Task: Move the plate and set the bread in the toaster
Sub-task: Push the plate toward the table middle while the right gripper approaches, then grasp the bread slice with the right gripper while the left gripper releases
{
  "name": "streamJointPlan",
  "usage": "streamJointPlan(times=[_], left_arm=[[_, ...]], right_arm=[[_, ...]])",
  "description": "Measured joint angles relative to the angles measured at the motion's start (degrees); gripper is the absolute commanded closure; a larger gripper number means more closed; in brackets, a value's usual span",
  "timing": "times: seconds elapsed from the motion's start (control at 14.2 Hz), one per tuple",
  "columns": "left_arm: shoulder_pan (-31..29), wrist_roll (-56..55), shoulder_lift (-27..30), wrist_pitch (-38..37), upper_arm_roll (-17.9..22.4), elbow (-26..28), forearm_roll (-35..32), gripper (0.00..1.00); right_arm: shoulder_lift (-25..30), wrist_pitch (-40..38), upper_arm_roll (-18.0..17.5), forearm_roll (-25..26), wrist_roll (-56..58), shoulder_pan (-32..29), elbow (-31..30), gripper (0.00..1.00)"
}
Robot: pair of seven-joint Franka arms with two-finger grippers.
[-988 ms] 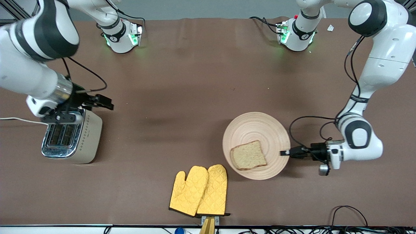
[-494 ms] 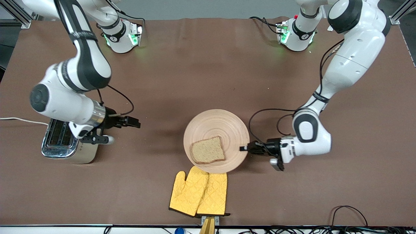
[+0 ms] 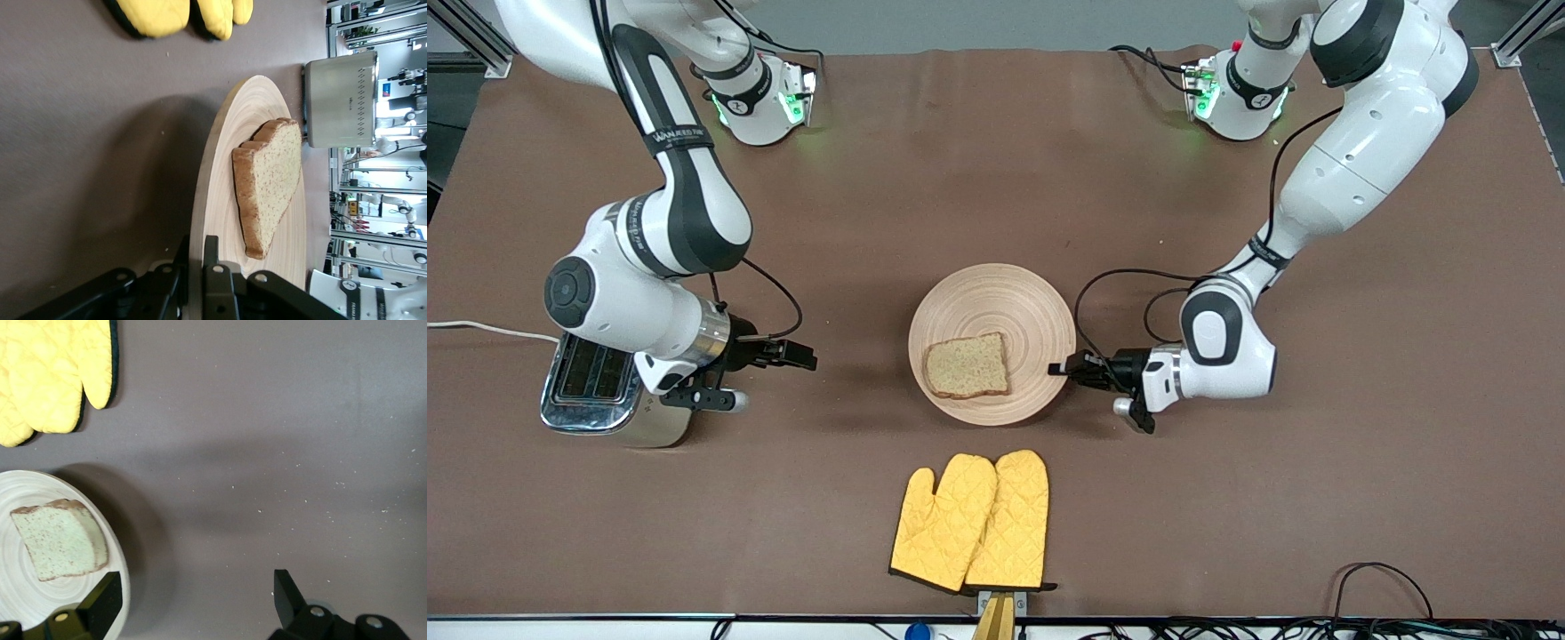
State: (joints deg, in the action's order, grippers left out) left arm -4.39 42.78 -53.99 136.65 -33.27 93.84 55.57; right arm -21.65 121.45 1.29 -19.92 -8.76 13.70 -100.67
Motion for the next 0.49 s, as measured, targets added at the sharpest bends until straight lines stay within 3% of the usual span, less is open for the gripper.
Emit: streamJointPlan(times=[0.21,0.35,0.42,0.49], left_arm=[[1.0,2.3,0.0,3.4,-1.3,1.6,0.0,0.93],[1.3,2.6,-0.2,3.7,-1.3,2.0,0.0,0.76],[1.3,2.6,-0.2,3.7,-1.3,2.0,0.3,0.58],[1.1,2.6,-0.2,3.7,-1.3,2.0,1.0,0.28]], right_arm=[[-0.8,0.7,-0.2,0.0,0.0,0.4,-0.5,0.0],[-1.8,1.6,-0.3,0.0,0.0,1.8,-0.6,0.0],[-2.4,2.6,-0.4,0.0,0.1,2.8,-0.7,0.0],[-3.2,4.0,-0.5,-0.1,0.1,4.6,-0.8,0.0]])
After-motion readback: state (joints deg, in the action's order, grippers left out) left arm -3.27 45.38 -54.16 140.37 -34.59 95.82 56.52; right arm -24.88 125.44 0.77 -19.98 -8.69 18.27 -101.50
